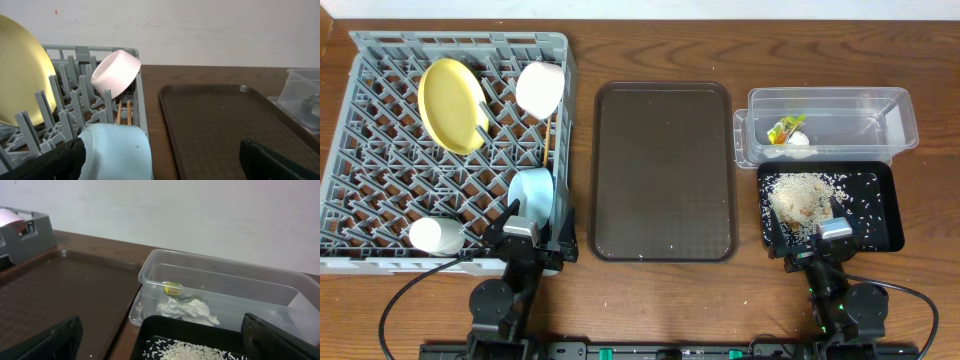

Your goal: Sort waste into correct bins and load items into the dishwasher

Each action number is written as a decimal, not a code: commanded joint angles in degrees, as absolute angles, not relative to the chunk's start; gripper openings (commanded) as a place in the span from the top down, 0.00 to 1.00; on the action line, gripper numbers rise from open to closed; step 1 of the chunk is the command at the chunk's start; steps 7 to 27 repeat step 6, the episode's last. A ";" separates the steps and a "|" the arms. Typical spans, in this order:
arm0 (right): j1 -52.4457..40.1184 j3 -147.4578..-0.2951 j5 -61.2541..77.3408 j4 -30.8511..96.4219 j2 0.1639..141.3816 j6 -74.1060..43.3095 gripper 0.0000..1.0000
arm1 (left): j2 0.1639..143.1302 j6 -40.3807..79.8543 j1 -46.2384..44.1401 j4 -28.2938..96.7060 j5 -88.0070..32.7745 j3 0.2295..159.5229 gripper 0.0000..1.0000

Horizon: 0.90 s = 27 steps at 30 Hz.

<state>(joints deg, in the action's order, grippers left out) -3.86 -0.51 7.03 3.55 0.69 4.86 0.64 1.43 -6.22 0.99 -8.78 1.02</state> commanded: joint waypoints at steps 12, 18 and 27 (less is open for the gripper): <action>-3.40 -0.32 6.92 3.60 0.38 5.23 0.01 | 0.62 0.69 -6.46 3.16 -9.37 0.23 0.02; -3.40 -0.32 6.92 3.60 0.38 5.23 0.01 | 0.62 0.69 -6.46 3.16 -9.37 0.23 0.02; -3.40 -0.32 6.92 3.60 0.38 5.23 0.01 | 0.62 0.69 -6.46 3.16 -9.37 0.23 0.02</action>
